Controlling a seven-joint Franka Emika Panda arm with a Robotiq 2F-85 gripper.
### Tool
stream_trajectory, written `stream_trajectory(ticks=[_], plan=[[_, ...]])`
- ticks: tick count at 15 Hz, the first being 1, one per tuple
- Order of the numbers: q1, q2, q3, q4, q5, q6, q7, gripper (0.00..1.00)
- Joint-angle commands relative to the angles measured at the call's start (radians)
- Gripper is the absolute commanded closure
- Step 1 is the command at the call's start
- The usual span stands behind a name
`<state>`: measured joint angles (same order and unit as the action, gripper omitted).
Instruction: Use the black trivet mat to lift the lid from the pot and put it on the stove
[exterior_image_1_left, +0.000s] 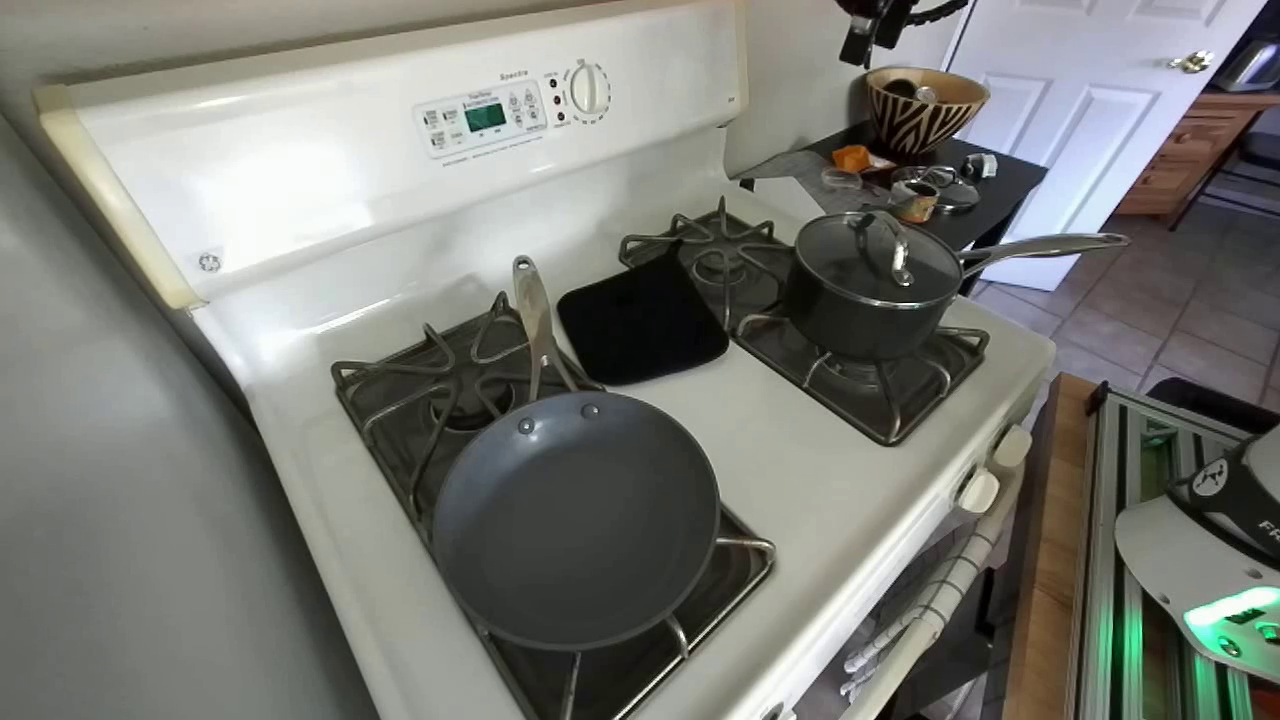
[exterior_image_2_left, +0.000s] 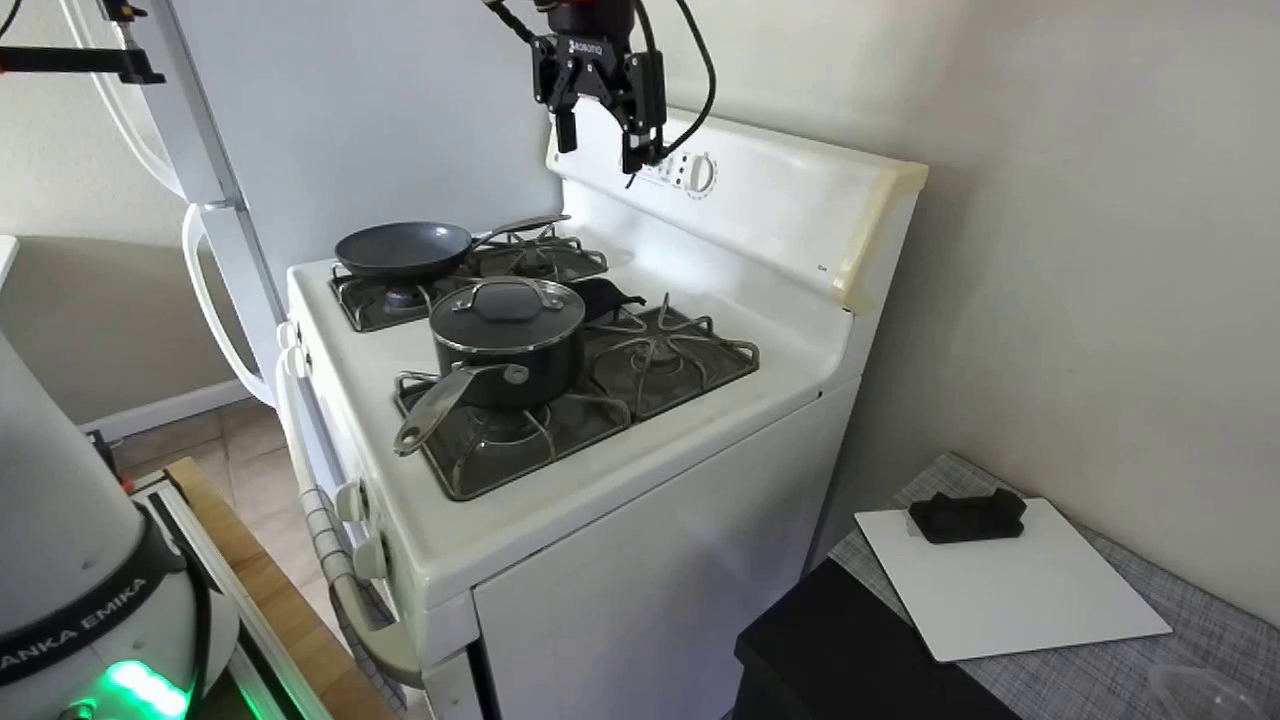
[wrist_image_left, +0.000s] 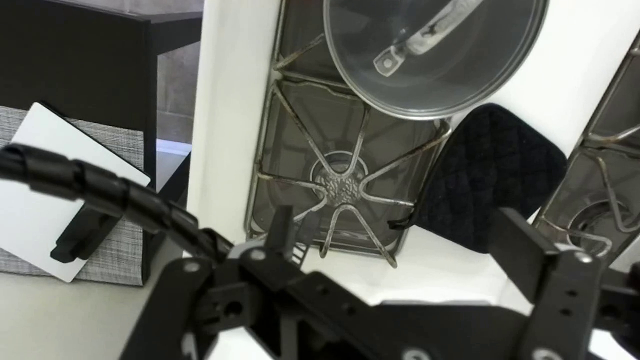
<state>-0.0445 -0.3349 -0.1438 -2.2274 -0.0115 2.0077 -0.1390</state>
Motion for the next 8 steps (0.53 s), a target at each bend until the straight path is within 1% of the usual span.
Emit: stream_trajectory(ticks=[1,2,4,5,8], plan=[[0.012,0.029,0.082,-0.098,0.019,0.21,0.156,0.0],[0.016,0.047,0.108,-0.115,0.017,0.292,0.208,0.0],[0.024,0.096,0.155,-0.126,0.0,0.384,0.281,0.0],[0.025,0.125,0.179,-0.125,-0.02,0.418,0.317,0.0],[0.036,0.225,0.222,-0.114,-0.053,0.509,0.39,0.0]])
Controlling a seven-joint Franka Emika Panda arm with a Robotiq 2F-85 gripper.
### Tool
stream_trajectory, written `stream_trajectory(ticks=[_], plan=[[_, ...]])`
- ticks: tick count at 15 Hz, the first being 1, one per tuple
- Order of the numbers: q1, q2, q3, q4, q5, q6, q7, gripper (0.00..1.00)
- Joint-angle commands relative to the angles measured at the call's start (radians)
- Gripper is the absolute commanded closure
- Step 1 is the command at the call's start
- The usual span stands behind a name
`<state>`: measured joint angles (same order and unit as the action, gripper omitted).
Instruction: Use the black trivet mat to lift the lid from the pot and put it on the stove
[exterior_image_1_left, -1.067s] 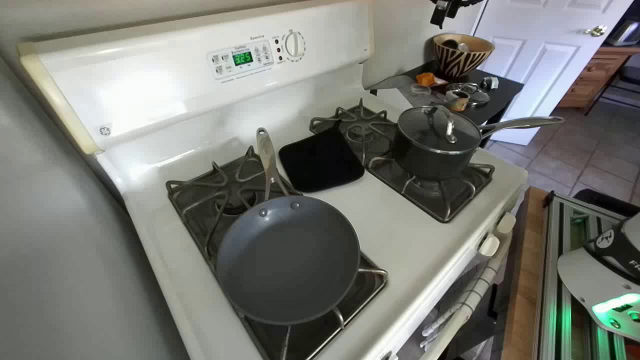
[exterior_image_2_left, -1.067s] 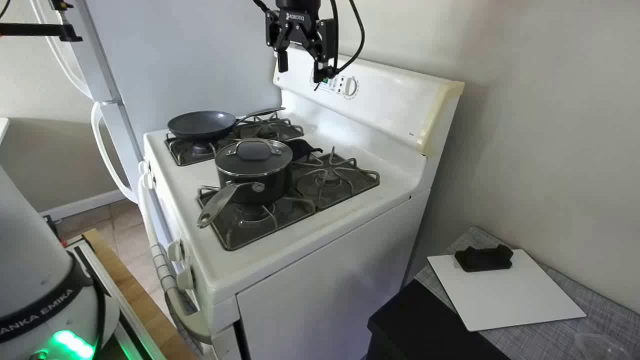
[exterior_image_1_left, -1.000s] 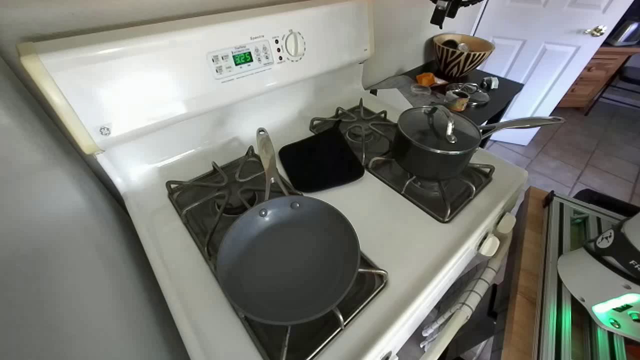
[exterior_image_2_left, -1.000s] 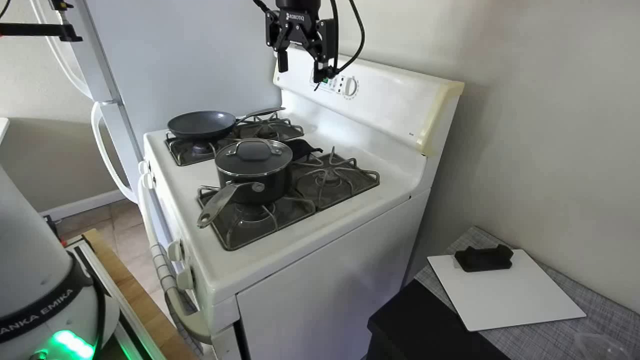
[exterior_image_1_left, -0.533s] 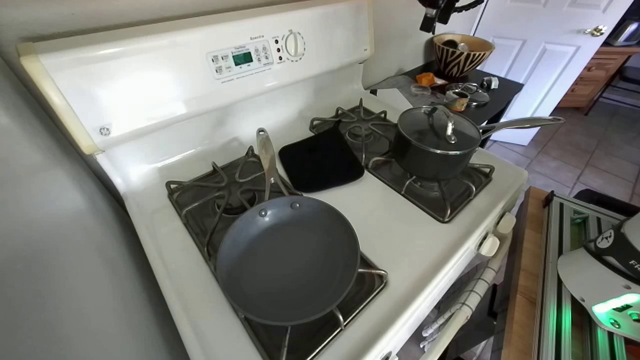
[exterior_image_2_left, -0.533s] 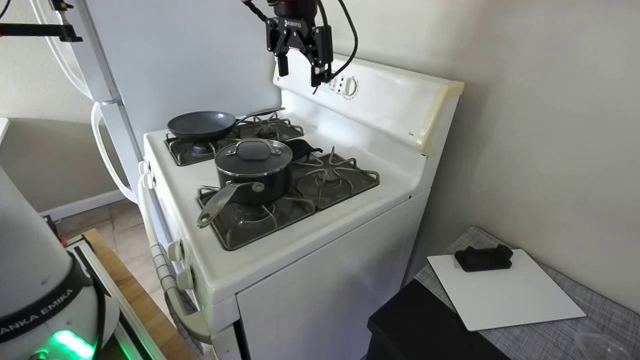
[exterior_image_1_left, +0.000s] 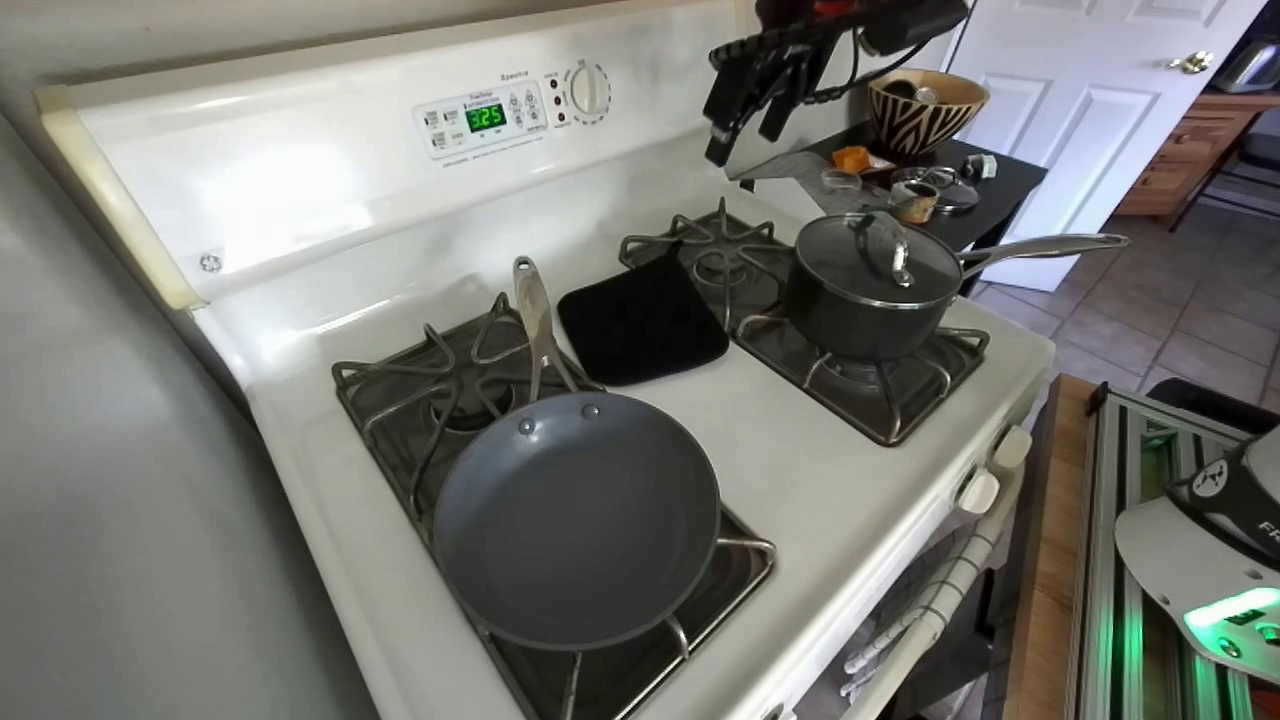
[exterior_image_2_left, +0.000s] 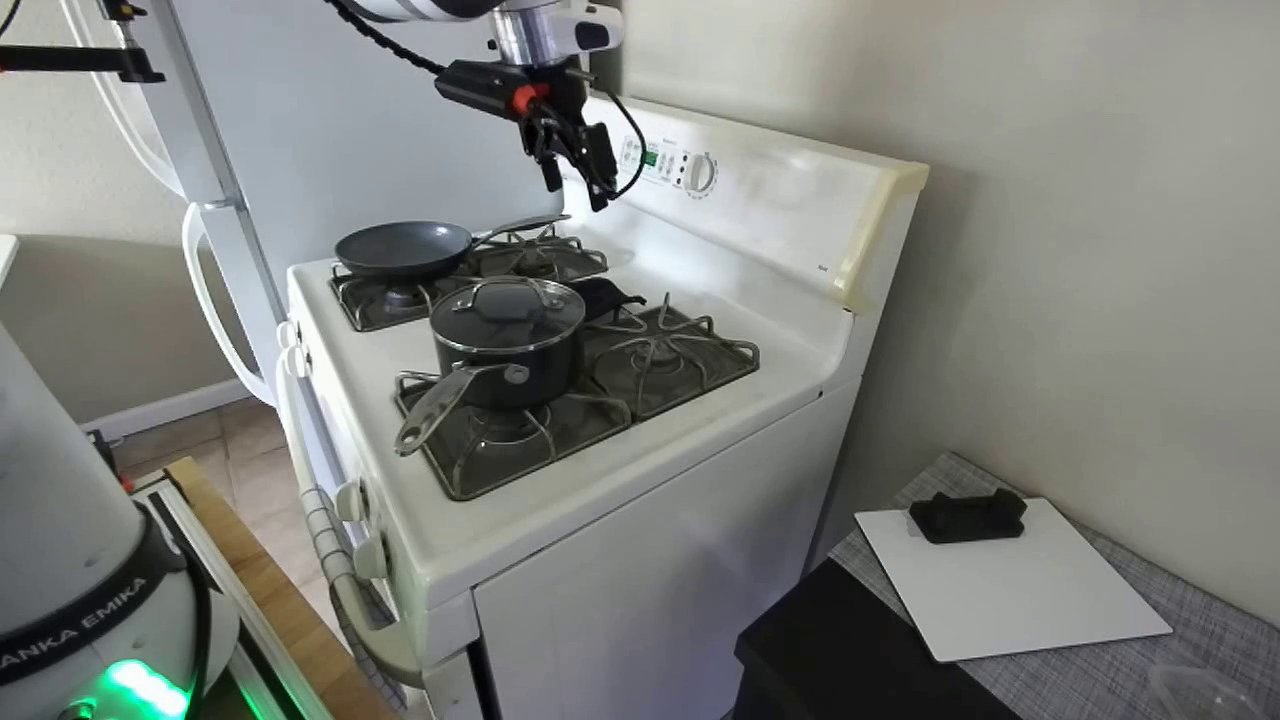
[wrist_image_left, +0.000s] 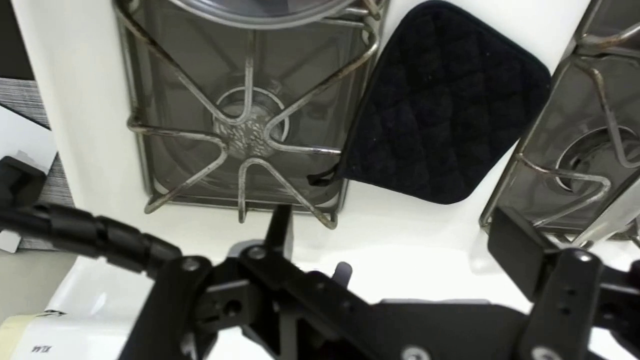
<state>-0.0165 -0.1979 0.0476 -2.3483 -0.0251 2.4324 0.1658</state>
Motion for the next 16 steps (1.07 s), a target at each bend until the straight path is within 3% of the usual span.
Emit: stream_trajectory(ticks=[1,8,9,16], plan=[[0.011,0.118,0.04,0.012,-0.058,0.106,0.11,0.0],[0.047,0.335,0.023,0.063,-0.133,0.209,0.21,0.0],[0.048,0.274,0.018,0.027,-0.11,0.193,0.17,0.0],[0.061,0.343,0.009,0.07,-0.108,0.205,0.18,0.0]])
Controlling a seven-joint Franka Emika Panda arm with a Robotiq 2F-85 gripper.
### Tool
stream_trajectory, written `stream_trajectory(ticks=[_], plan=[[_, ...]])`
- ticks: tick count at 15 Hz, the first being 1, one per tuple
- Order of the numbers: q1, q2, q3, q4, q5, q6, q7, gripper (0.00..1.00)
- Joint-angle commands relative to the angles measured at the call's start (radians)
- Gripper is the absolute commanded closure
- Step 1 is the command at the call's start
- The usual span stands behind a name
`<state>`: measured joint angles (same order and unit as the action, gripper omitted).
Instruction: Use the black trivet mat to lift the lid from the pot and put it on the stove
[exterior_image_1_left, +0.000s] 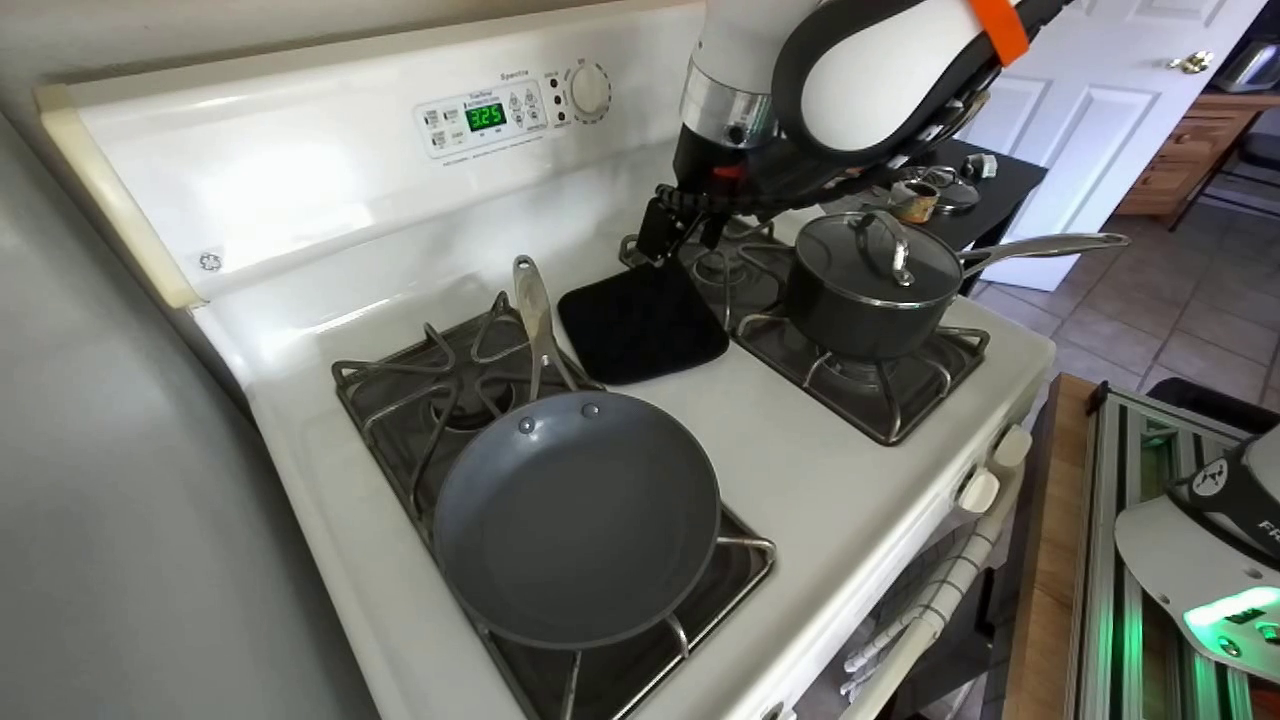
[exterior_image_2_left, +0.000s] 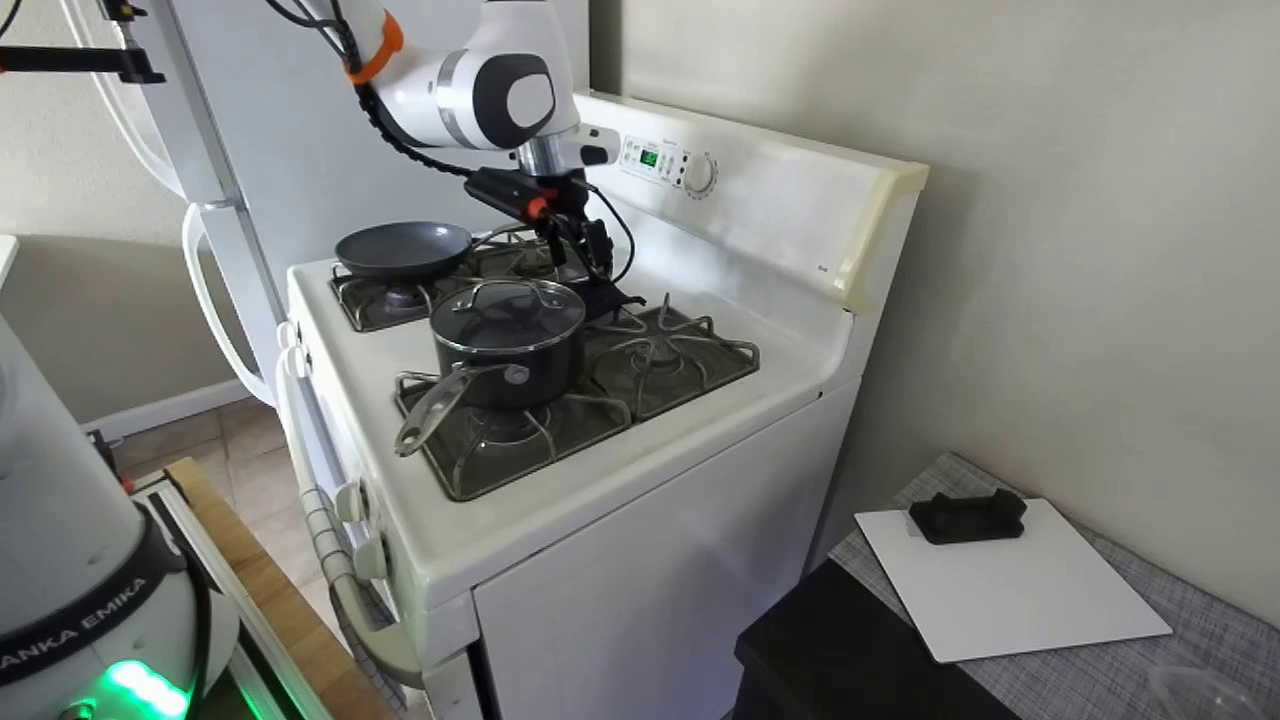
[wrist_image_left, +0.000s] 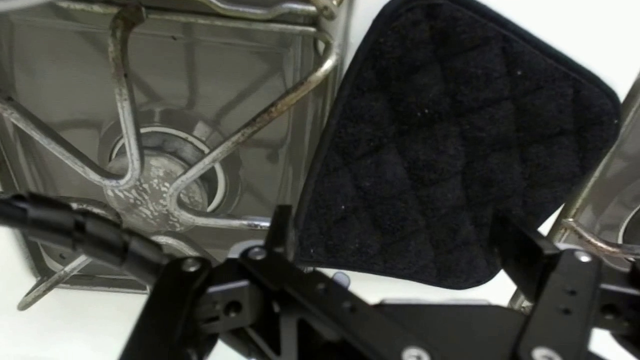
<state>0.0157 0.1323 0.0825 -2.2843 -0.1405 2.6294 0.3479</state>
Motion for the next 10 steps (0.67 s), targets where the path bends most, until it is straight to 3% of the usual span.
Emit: stream_trajectory(ticks=[1,10], plan=[[0.035,0.025,-0.025,0.014,0.007,0.013,-0.001,0.0],[0.111,0.152,-0.05,0.1,-0.047,0.025,0.035,0.0]])
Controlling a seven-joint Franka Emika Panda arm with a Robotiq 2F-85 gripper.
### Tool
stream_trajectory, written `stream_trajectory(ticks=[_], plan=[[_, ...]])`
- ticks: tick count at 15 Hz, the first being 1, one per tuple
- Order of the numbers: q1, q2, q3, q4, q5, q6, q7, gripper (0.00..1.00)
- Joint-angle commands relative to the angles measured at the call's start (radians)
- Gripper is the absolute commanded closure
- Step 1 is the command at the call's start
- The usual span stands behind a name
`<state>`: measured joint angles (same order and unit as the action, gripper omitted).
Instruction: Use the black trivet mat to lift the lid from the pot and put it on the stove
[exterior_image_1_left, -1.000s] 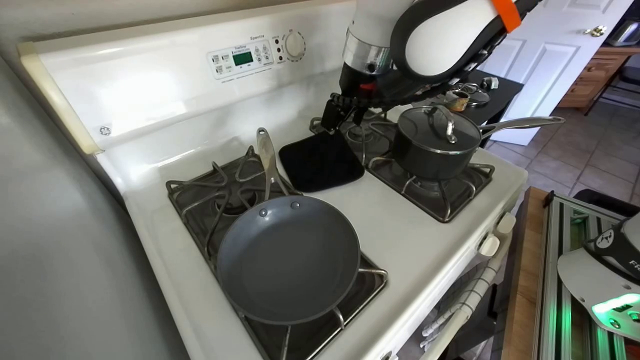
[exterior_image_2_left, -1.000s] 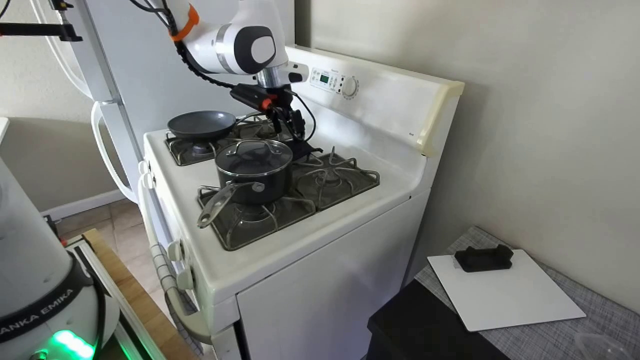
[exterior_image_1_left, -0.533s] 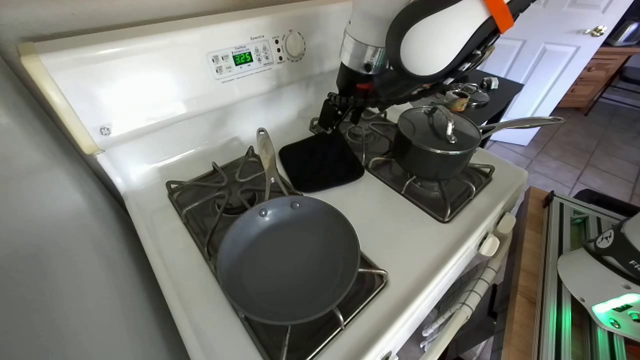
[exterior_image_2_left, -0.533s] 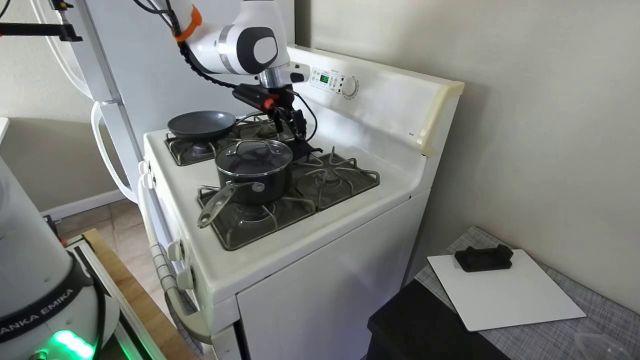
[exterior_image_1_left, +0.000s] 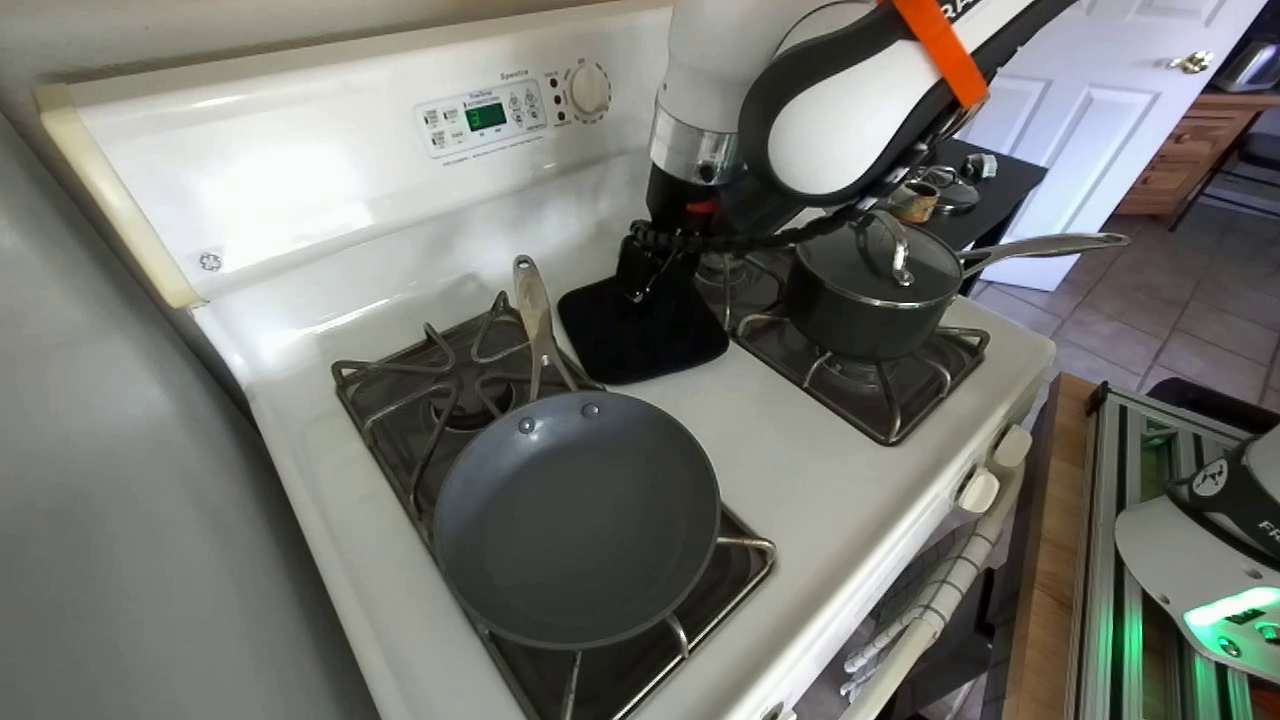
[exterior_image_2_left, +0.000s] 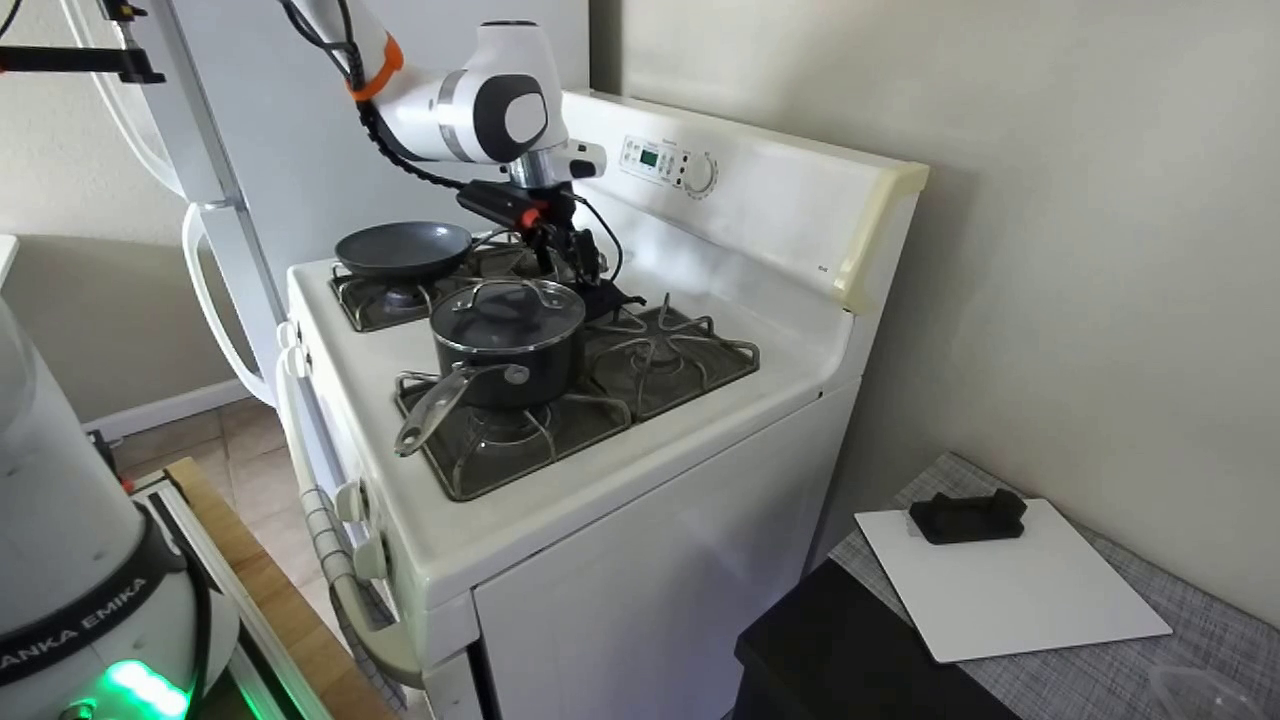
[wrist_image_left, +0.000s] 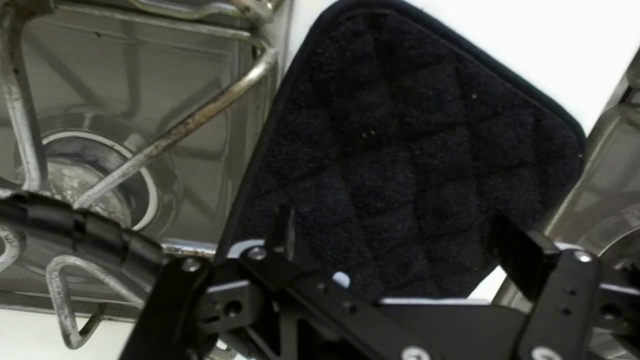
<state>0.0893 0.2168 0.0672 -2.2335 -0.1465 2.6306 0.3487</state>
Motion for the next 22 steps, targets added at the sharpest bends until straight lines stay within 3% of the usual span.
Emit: stream_trajectory(ticks=[1,13,14,16,22], plan=[[0.044,0.089,-0.04,0.066,-0.038,0.026,0.034,0.0],[0.144,0.254,-0.128,0.214,-0.072,0.002,0.055,0.01],[0.15,0.258,-0.133,0.22,-0.075,0.001,0.058,0.26],[0.159,0.267,-0.142,0.231,-0.076,0.001,0.059,0.3],[0.162,0.269,-0.151,0.244,-0.069,-0.006,0.053,0.81]])
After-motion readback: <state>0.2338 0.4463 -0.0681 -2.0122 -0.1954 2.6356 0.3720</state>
